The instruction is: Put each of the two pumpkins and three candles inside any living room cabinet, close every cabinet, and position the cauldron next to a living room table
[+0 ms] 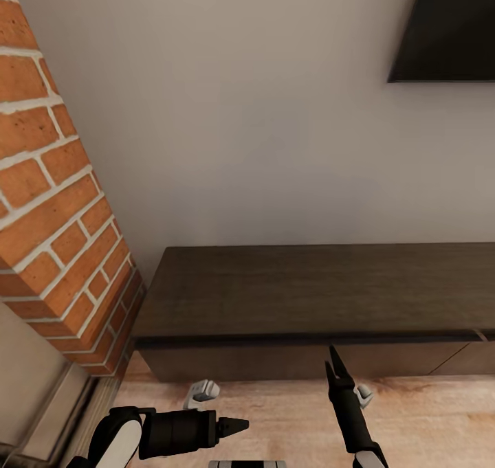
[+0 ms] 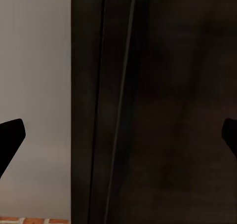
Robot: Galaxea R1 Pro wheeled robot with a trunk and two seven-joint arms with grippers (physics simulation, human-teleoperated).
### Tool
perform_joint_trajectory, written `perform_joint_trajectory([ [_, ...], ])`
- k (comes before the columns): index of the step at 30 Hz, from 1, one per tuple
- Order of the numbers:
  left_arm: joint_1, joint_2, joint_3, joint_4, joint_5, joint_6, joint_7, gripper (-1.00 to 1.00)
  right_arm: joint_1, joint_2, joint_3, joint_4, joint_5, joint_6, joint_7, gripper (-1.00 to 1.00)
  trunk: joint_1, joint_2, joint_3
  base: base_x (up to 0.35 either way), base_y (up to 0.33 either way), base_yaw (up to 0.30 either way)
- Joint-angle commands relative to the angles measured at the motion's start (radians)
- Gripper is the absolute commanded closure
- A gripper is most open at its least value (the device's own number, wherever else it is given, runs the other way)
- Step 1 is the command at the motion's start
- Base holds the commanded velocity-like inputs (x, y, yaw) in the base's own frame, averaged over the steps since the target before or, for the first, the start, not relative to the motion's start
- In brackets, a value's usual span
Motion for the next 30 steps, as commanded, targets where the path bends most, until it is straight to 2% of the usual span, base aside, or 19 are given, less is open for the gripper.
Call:
perform_joint_trajectory([
  [1, -0.001, 0.0, 0.0, 0.0, -0.007, 0.001, -0.008, -1.0, -0.001, 0.001, -0.001, 0.001, -0.002, -0.002, 0.003, -1.0, 0.0, 0.0, -0.001, 0.082, 0.0, 0.0],
  [30, -0.001, 0.0, 0.0, -0.001, -0.007, 0.002, -0.008, -1.0, -0.001, 0.001, -0.001, 0.001, -0.001, -0.009, 0.003, -1.0, 0.0, 0.0, -0.001, 0.053, 0.0, 0.0],
])
